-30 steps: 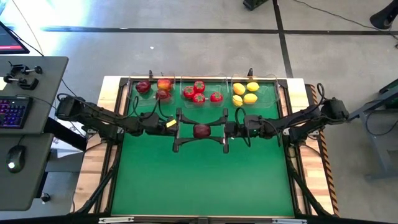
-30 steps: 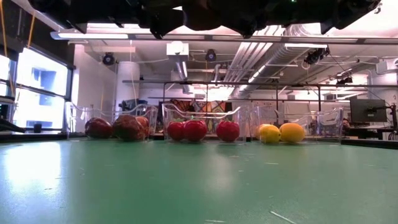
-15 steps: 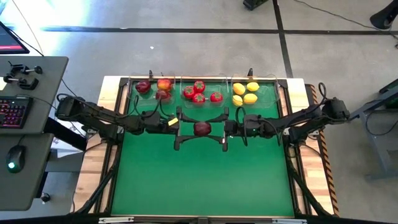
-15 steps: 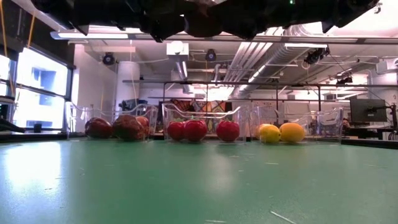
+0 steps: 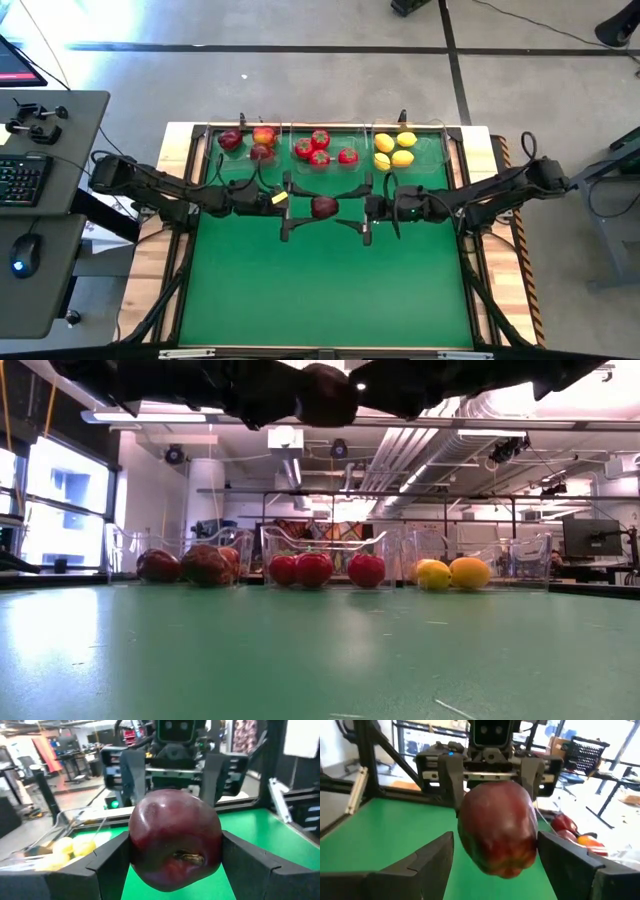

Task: Sort produce into baskets
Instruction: Put the apple into the left transparent bin

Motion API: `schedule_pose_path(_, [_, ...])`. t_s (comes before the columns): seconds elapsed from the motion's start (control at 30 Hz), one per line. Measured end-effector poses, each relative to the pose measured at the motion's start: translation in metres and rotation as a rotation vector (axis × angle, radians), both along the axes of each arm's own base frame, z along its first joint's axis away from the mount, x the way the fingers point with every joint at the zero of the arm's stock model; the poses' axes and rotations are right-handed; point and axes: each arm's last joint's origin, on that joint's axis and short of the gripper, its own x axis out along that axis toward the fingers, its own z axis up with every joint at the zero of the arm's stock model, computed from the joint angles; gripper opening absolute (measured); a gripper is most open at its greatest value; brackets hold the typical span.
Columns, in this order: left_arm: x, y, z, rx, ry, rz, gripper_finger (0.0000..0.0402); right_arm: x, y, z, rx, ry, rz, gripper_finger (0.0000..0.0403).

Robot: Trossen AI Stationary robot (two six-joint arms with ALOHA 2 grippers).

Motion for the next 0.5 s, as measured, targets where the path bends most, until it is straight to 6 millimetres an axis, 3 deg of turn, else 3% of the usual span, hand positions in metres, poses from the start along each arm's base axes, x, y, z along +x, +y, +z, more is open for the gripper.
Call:
schedule_pose_path(0.27, [-0.016, 0.009, 0.009, 0.035, 0.077, 0.14, 0.0261, -0.011, 0.006, 0.001, -0.039, 0.06, -0.124, 0.0273])
schedule_pose_path(0.5, [-0.057, 0.026, 0.025, 0.035, 0.227, 0.38, 0.0261, -0.026, 0.007, 0.006, -0.048, 0.122, -0.223, 0.0273])
